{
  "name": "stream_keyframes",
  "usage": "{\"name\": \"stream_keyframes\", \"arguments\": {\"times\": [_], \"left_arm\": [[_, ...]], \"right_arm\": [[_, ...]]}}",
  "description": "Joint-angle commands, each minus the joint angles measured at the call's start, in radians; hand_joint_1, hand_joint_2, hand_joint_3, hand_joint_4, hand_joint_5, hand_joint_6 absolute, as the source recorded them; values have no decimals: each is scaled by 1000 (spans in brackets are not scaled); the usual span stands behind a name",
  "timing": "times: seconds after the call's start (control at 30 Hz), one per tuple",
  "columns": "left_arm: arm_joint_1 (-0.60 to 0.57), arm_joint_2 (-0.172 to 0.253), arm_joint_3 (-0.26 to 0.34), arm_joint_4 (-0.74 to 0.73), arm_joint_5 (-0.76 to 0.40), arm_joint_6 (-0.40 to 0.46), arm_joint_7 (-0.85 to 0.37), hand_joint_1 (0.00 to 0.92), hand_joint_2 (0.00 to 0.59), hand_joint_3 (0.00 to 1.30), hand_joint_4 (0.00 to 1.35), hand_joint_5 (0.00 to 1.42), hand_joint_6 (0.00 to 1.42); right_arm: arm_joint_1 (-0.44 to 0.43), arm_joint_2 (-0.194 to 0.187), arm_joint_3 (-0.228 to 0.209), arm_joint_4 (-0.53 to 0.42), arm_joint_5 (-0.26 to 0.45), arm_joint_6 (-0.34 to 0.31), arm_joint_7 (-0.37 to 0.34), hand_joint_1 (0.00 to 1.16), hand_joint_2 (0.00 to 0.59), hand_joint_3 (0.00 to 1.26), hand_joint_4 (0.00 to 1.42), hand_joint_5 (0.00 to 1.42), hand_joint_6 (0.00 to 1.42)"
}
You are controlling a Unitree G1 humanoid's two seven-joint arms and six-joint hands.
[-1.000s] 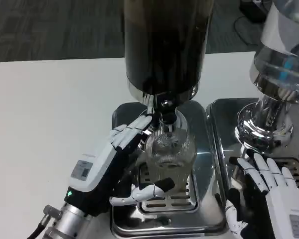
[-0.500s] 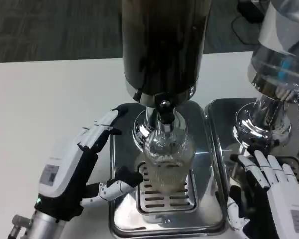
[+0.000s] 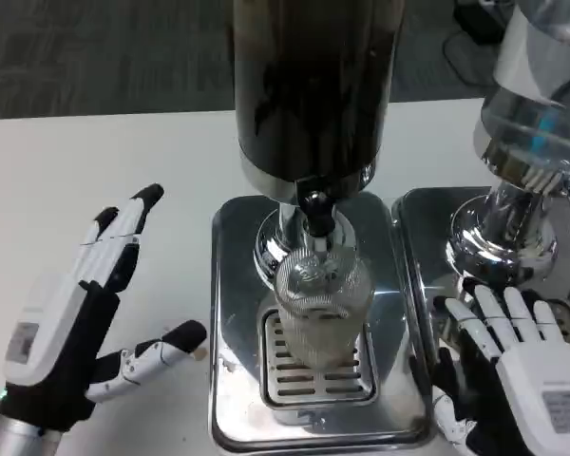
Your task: Grasp the cup under the faucet to collect the drink, then remove the cup.
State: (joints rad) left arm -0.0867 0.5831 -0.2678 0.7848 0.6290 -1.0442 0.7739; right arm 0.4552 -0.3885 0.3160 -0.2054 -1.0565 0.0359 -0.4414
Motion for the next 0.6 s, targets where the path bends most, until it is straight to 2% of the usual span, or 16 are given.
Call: {"name": "stream_keyframes", "arguments": {"times": [0.03, 0.13, 0.23, 0.3, 0.4, 0.6], "left_arm": [[38, 2, 57, -100, -154, -76, -128, 0, 149, 0, 0, 35, 0], [53, 1, 80, -185, -278, -97, -243, 0, 151, 0, 0, 31, 0], [63, 9, 71, -264, -442, -102, -386, 0, 159, 0, 0, 15, 0], [69, 18, 52, -339, -592, -79, -512, 0, 161, 0, 0, 13, 0], [75, 27, 44, -421, -740, -37, -669, 0, 159, 0, 0, 12, 0], [95, 11, 66, -556, -938, 44, -917, 0, 160, 0, 0, 36, 0]], "right_arm": [[-12, -13, -14, 1, 11, -5, 25, 316, 541, 149, 14, 0, 0], [-17, -18, -21, 2, 18, -9, 29, 307, 533, 138, 12, 0, 0], [-23, -21, -24, 4, 14, -8, 30, 304, 533, 137, 10, 0, 0], [-24, -23, -30, 7, 20, -9, 32, 302, 532, 137, 7, 0, 0], [-20, -26, -41, 9, 31, -8, 37, 300, 532, 137, 4, 0, 0], [-20, -20, -46, 8, 37, -9, 35, 297, 532, 131, 1, 0, 0]]}}
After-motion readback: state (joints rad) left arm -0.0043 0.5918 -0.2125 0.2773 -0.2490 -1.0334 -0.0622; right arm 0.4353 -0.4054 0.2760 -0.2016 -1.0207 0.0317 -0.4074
